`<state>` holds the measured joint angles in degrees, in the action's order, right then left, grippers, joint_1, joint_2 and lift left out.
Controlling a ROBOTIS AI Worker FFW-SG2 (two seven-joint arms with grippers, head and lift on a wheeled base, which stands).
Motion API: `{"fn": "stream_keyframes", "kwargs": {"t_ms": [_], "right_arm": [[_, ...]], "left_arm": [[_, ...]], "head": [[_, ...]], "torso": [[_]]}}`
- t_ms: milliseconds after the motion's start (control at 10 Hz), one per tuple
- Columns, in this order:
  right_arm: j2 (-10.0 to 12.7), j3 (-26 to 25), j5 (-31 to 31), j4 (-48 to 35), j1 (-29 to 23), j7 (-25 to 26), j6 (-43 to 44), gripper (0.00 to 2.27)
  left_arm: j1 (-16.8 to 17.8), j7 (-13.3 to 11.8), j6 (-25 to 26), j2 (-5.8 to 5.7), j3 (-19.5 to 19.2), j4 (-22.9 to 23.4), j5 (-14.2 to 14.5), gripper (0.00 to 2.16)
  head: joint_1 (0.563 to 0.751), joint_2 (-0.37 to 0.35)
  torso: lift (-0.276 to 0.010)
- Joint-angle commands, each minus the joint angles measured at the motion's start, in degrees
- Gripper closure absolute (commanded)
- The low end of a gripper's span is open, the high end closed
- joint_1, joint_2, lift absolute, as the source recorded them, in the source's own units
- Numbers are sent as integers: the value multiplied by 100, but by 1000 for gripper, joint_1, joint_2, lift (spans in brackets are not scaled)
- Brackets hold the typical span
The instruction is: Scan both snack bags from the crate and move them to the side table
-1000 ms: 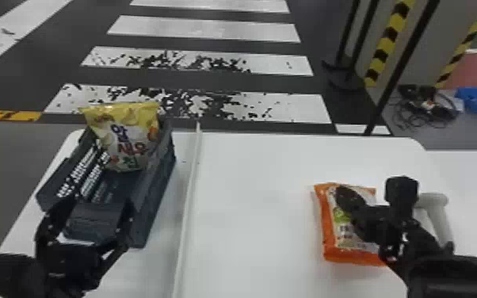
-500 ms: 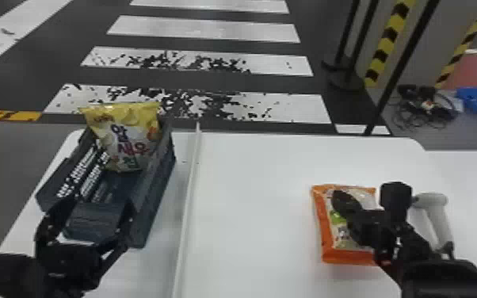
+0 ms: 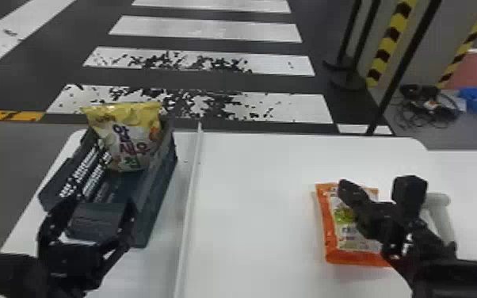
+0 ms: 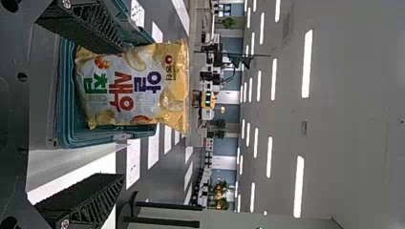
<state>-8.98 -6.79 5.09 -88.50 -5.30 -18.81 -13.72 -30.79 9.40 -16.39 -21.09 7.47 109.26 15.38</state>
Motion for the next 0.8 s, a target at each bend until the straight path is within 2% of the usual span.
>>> {"fn": "stream_keyframes", "kwargs": {"t_ms": [0,200,300,500,600,700], "right_arm": [[11,-95,80,-422,-200,0,-13,2172],[20,-429,274,-905,-454,0,-66,1905],[-7,-631,300,-1099,-578,0,-136,1565],[-68,-1062,476,-1362,-841,0,-241,731],[-183,-1229,493,-1433,-964,0,-241,299],[-244,-1404,625,-1450,-1043,-9,-241,174]], "left_arm": [[-15,0,0,0,0,8,0,66],[-32,9,0,-9,-17,26,0,66],[-50,9,0,-9,-26,43,0,66],[-76,9,-18,-35,-61,61,0,66],[-76,18,-18,-53,-79,61,9,66],[-76,26,-18,-62,-79,52,18,66]], "head": [[695,-45],[695,-50],[695,-61],[695,-94],[695,-119],[695,-145]], "torso": [[-99],[-99],[-99],[-99],[-99],[-99]]}}
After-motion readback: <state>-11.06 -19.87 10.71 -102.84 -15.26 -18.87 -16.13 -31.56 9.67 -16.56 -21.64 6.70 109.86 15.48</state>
